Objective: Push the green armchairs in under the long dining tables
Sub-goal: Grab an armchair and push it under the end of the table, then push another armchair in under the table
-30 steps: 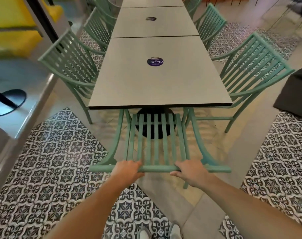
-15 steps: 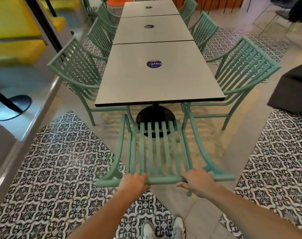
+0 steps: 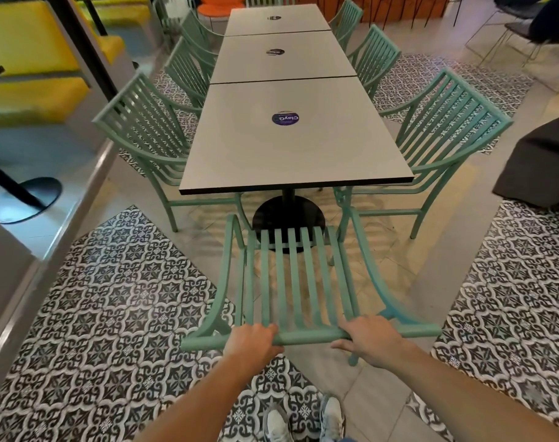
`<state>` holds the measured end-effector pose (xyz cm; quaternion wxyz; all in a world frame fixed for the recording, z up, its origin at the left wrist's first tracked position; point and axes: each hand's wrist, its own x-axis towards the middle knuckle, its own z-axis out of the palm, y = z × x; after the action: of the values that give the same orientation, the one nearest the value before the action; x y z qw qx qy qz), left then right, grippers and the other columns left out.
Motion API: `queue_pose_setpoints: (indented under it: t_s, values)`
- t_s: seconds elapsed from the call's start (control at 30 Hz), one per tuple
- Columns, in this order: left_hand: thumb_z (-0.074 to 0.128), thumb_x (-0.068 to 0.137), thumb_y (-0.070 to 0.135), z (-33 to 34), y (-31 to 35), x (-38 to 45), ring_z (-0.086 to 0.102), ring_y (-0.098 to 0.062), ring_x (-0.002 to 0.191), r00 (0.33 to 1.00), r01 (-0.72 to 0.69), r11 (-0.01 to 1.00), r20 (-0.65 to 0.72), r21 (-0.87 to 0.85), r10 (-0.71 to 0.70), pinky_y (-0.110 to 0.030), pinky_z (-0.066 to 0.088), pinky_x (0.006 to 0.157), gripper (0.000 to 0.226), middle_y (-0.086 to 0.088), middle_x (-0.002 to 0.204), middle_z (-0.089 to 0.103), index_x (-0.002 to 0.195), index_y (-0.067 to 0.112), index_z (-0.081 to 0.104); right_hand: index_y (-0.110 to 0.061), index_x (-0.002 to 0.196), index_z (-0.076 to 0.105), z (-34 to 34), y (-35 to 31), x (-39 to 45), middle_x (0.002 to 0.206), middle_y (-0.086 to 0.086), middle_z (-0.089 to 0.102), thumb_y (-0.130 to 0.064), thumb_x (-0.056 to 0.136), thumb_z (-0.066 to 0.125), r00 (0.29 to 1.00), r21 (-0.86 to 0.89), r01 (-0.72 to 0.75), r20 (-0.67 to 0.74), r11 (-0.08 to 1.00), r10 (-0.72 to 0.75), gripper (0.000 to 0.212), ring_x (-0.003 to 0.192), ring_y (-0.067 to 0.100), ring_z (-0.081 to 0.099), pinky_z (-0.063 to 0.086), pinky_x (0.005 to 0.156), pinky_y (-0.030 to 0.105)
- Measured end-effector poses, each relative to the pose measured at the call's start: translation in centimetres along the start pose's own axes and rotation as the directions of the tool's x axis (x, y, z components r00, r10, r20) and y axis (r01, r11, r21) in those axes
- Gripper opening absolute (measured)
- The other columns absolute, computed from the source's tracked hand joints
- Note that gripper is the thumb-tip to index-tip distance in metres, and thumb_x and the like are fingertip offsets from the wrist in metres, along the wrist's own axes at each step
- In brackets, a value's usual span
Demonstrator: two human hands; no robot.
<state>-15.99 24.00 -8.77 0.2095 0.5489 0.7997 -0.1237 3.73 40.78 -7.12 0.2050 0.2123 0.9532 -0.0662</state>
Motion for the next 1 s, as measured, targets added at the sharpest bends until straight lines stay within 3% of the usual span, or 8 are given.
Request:
queue_pose_setpoints:
  t_s: [0.17,0.33,0.4,0.43,0.53,0.73,0.9,1.0]
  values:
    - [0.047,0.094,0.057,-0.5,0.0,-0.4,0.065,-0.020,0.092,1.000,0.014,1.000,0.002,-0.010,-0.014,-0.038,0.055,0.086,0.043,0.001,0.102,0.065,0.119,0.022,0.051,-0.022,0.131,0.039,-0.1,-0.3,-0.2,0.104,0.004,0.064,-0.071,0.089,0.029,0.999,0.002,-0.040,0.037,0.999,0.040,0.066,0.097,0.026,0.060,0.042,0.071,0.037]
    - [0.040,0.090,0.069,-2.7,-1.6,-1.2,0.064,-0.015,0.090,0.995,0.075,0.994,-0.059,-0.085,-0.080,-0.035,0.053,0.088,0.054,0.004,0.100,0.063,0.111,0.021,0.054,-0.025,0.119,0.048,-1.3,0.0,0.5,0.110,-0.002,0.058,-0.082,0.058,-0.012,0.997,0.189,-0.069,-0.025,0.980,0.075,0.103,0.100,0.020,0.057,0.044,0.077,0.034]
    - [0.039,0.091,0.067,-3.8,-2.5,-1.2,0.064,-0.014,0.089,0.980,0.152,0.976,-0.106,-0.158,-0.170,-0.034,0.055,0.085,0.054,0.003,0.101,0.064,0.111,0.020,0.055,-0.024,0.120,0.049,-2.4,0.3,1.6,0.112,-0.002,0.058,-0.082,0.062,-0.013,0.995,0.236,-0.080,-0.039,0.968,0.092,0.103,0.101,0.017,0.056,0.044,0.077,0.033]
    - [0.040,0.091,0.066,-4.1,-2.9,-1.4,0.064,-0.013,0.089,0.961,0.200,0.955,-0.143,-0.218,-0.235,-0.034,0.057,0.082,0.053,0.003,0.103,0.065,0.113,0.020,0.056,-0.022,0.126,0.048,-3.0,0.3,2.5,0.119,-0.001,0.057,-0.080,0.074,-0.004,0.995,0.245,-0.075,-0.050,0.967,0.090,0.094,0.106,0.018,0.056,0.045,0.080,0.033]
    - [0.050,0.092,0.055,-4.6,-5.1,-2.5,0.066,-0.011,0.086,0.894,0.311,0.854,-0.177,-0.417,-0.412,-0.034,0.059,0.077,0.043,0.004,0.107,0.066,0.119,0.023,0.057,-0.019,0.142,0.037,-5.3,-1.3,5.2,0.142,0.002,0.046,-0.057,0.097,0.030,0.995,0.264,-0.053,-0.069,0.963,0.074,0.059,0.125,0.019,0.048,0.043,0.095,0.033]
    - [0.055,0.093,0.044,-4.9,-11.3,-6.2,0.067,-0.012,0.081,0.755,0.464,0.662,-0.129,-0.589,-0.643,-0.034,0.060,0.077,0.045,0.004,0.129,0.059,0.135,0.027,0.051,-0.021,0.147,0.031,-8.2,-7.9,9.6,0.148,0.002,0.040,-0.053,0.097,0.039,0.994,0.241,0.070,-0.093,0.968,-0.048,0.060,0.133,0.020,0.042,0.040,0.104,0.036]
    - [0.055,0.095,0.040,-3.6,-18.2,-9.9,0.066,-0.007,0.086,0.711,0.394,0.521,-0.108,-0.757,-0.695,-0.026,0.057,0.076,0.041,0.005,0.128,0.061,0.133,0.024,0.053,-0.019,0.146,0.034,-10.5,-16.4,14.7,0.143,0.005,0.044,-0.050,0.096,0.042,0.978,0.197,0.204,-0.076,0.959,-0.193,0.059,0.126,0.023,0.046,0.042,0.100,0.036]
    - [0.055,0.096,0.040,-3.1,-23.6,-11.5,0.061,0.000,0.062,0.657,0.308,0.336,-0.056,-0.890,-0.752,-0.021,0.053,0.060,0.035,0.004,0.115,0.065,0.125,0.020,0.057,-0.020,0.144,0.038,-12.1,-22.5,19.3,0.142,0.004,0.046,-0.052,0.095,0.044,0.982,0.335,0.190,-0.046,0.923,-0.186,0.059,0.125,0.022,0.048,0.041,0.100,0.034]
